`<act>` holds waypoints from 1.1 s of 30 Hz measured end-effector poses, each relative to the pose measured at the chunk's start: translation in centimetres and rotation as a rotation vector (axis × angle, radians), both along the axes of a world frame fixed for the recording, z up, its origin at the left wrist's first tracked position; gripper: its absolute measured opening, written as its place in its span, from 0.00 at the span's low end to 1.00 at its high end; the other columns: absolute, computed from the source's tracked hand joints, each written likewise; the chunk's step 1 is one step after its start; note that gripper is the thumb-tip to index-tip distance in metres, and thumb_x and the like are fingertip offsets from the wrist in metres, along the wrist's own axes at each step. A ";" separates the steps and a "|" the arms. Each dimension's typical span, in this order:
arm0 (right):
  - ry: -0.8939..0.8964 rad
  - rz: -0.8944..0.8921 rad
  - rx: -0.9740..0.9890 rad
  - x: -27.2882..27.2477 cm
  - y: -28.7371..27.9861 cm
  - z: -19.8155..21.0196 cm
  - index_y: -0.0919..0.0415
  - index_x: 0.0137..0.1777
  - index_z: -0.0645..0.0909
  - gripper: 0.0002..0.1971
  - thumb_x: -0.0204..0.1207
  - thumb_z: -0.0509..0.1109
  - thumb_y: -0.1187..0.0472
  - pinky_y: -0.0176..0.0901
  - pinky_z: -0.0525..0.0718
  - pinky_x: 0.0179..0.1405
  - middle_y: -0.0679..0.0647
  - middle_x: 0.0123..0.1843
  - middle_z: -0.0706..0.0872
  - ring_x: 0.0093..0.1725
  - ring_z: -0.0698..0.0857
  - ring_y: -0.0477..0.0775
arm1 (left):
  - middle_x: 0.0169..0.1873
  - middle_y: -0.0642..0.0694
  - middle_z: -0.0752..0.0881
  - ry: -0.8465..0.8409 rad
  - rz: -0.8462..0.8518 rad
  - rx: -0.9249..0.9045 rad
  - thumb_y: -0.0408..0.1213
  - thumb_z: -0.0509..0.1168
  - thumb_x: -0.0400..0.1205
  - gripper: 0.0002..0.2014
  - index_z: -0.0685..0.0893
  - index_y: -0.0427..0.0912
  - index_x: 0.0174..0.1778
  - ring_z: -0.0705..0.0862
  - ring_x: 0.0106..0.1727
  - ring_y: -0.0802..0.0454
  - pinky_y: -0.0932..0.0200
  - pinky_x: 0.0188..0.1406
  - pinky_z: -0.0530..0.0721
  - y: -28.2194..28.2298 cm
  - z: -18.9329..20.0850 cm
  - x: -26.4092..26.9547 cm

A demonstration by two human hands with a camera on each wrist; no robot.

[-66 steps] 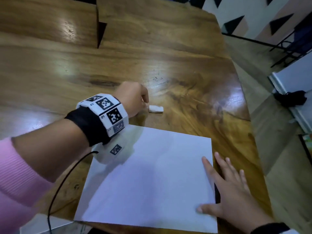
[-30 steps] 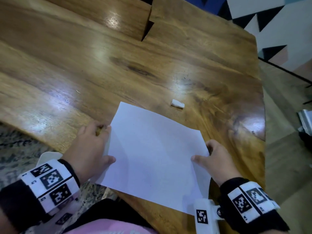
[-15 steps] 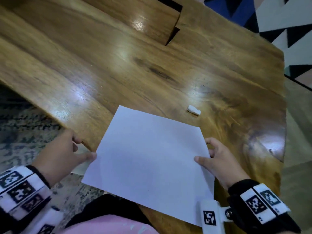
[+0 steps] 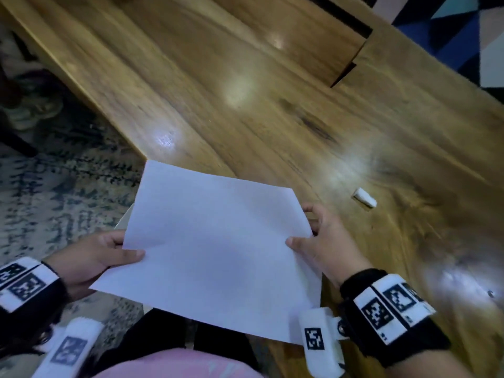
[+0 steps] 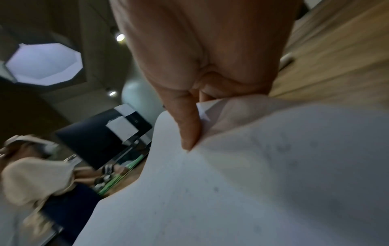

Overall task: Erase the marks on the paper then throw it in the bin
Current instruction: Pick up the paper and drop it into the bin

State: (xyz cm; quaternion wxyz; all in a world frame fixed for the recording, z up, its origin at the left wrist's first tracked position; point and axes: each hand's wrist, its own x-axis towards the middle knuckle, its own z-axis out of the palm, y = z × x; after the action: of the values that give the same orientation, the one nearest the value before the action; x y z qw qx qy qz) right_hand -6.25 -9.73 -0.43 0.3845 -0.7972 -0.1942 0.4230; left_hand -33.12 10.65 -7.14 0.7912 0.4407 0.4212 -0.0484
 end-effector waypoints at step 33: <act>-0.457 0.864 -0.100 -18.0 28.6 -23.0 0.67 0.64 0.73 0.22 0.71 0.54 0.81 0.38 0.71 0.36 0.62 0.63 0.72 0.42 0.72 0.54 | 0.32 0.52 0.93 0.055 0.615 -0.123 0.17 0.65 0.60 0.20 0.90 0.46 0.37 0.91 0.37 0.52 0.60 0.26 0.89 7.5 -17.4 -21.3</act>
State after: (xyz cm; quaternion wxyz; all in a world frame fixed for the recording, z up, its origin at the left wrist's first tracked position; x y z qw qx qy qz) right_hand -24.21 18.90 -23.46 0.0826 -0.7338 -0.5658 0.3667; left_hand -54.46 18.18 -24.58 0.7822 0.2423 0.5524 0.1560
